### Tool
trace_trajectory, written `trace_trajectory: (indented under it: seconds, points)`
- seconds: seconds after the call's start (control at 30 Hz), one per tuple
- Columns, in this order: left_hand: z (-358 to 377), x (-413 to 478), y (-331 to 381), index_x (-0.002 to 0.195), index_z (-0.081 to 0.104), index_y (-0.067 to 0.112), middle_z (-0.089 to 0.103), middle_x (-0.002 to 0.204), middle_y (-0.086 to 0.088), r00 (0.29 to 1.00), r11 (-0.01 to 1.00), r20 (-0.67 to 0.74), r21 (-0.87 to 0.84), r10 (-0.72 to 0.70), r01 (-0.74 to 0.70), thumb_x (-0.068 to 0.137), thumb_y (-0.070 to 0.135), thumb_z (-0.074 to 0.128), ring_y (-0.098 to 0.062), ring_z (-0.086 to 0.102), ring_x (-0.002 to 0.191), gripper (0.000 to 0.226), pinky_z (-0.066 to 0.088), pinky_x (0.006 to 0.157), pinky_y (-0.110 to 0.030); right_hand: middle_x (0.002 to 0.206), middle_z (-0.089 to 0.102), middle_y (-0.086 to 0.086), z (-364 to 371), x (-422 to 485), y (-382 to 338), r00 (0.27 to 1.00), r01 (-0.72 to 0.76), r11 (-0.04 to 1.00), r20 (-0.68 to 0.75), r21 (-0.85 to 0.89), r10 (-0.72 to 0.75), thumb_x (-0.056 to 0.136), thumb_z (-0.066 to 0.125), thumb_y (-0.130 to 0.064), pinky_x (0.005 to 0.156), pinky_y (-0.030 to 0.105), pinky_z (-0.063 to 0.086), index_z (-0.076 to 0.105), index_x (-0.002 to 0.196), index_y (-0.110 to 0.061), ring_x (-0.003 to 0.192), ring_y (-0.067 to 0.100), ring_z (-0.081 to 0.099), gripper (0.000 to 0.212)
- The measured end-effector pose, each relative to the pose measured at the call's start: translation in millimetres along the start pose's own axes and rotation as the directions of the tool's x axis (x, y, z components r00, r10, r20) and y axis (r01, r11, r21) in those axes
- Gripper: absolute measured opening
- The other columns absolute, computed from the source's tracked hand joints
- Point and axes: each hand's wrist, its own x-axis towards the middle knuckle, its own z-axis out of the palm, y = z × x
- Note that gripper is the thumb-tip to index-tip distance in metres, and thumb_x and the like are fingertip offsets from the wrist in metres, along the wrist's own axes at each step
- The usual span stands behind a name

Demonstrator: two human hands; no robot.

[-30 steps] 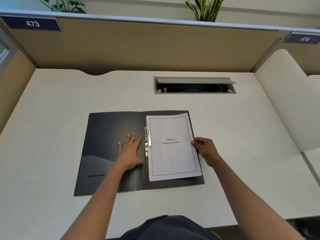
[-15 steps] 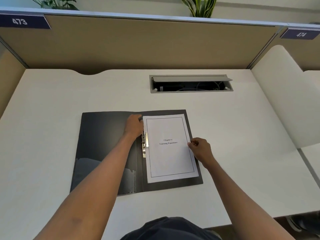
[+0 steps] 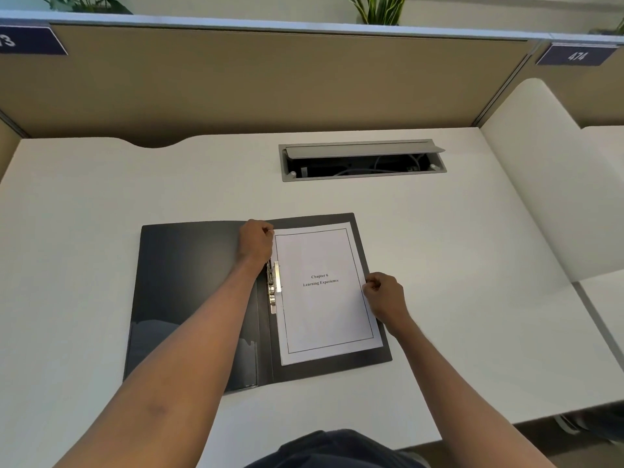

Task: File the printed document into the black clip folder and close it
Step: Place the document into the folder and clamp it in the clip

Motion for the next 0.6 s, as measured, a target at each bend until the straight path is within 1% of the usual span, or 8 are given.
trace_trajectory:
  seconds: [0.1,0.13,0.23,0.3,0.37,0.47,0.53,0.6]
  points:
    - [1.2,2.0,-1.7,0.08,0.064,0.015,0.055,0.083,-0.004,1.0,1.0,-0.007,-0.013,-0.006,0.006,0.095,-0.006,0.05,-0.018,0.048,0.083,0.03,0.041,0.074,-0.027,0.098,0.071,0.025,1.8,-0.5,-0.6,1.0,0.0,1.0,-0.005,0.004,0.0,0.092,0.051,-0.002,0.077,0.04,0.052,0.067,0.102,0.009,0.085,0.037,0.062,0.021]
    - [1.3,3.2,-2.2,0.081,0.065,0.015,0.055,0.083,-0.004,1.0,1.0,-0.005,-0.017,-0.006,0.006,0.095,-0.007,0.05,-0.018,0.048,0.082,0.03,0.041,0.074,-0.027,0.097,0.071,0.024,1.8,-1.1,-0.7,1.0,0.003,1.0,-0.003,0.004,-0.003,0.092,0.052,-0.002,0.079,0.041,0.052,0.068,0.102,0.008,0.088,0.037,0.064,0.021]
    - [0.8,6.2,-3.7,0.072,0.052,0.014,0.047,0.076,-0.004,1.0,1.0,0.018,0.009,-0.003,0.003,0.091,-0.01,0.047,-0.017,0.037,0.077,0.031,0.034,0.068,-0.027,0.101,0.072,0.013,-0.7,-5.3,-0.2,1.0,-0.011,0.999,0.019,0.04,0.01,0.094,0.057,-0.006,0.09,0.04,0.052,0.069,0.115,-0.001,0.097,0.031,0.067,0.024]
    - [0.5,7.2,-4.3,0.065,0.047,0.008,0.039,0.069,-0.007,1.0,1.0,0.019,0.025,0.001,-0.002,0.087,-0.012,0.044,-0.017,0.032,0.075,0.03,0.03,0.066,-0.028,0.103,0.07,0.009,-3.8,-10.7,2.7,1.0,-0.028,0.997,0.013,0.066,0.027,0.094,0.06,-0.008,0.091,0.039,0.053,0.067,0.119,-0.005,0.097,0.028,0.066,0.026]
    - [-0.4,7.5,-5.5,0.066,0.046,0.008,0.04,0.069,-0.007,1.0,0.999,0.02,0.035,0.014,-0.014,0.087,-0.011,0.044,-0.017,0.034,0.073,0.028,0.031,0.065,-0.028,0.104,0.069,0.009,-5.3,-18.9,8.8,0.999,-0.045,0.998,-0.017,0.053,0.045,0.093,0.061,-0.011,0.087,0.036,0.052,0.065,0.117,-0.005,0.097,0.027,0.065,0.025]
    - [-2.3,9.6,-7.8,0.076,0.051,0.014,0.048,0.078,-0.006,0.998,0.998,0.029,0.038,0.047,-0.048,0.092,-0.006,0.049,-0.018,0.042,0.076,0.026,0.038,0.07,-0.028,0.106,0.067,0.004,-3.5,-39.8,22.2,0.991,-0.12,0.991,-0.05,0.058,0.123,0.094,0.06,-0.018,0.077,0.027,0.045,0.062,0.122,-0.008,0.091,0.017,0.062,0.029]
    - [-3.3,11.3,-8.9,0.078,0.055,0.014,0.048,0.083,-0.005,0.998,0.997,0.031,0.043,0.063,-0.064,0.094,-0.005,0.051,-0.017,0.041,0.082,0.025,0.037,0.074,-0.027,0.092,0.067,-0.004,0.5,-57.3,31.8,0.981,-0.187,0.979,-0.047,0.08,0.191,0.093,0.059,-0.018,0.064,0.025,0.044,0.063,0.116,-0.01,0.079,0.009,0.061,0.024]
    - [-3.2,12.4,-10.4,0.081,0.068,0.008,0.053,0.084,-0.007,0.998,0.997,0.03,0.04,0.061,-0.063,0.095,-0.004,0.052,-0.02,0.046,0.084,0.025,0.039,0.078,-0.025,0.082,0.066,-0.005,5.7,-73.1,40.8,0.968,-0.244,0.964,-0.028,0.108,0.249,0.093,0.057,-0.016,0.056,0.024,0.042,0.063,0.109,-0.01,0.072,0.008,0.06,0.019]
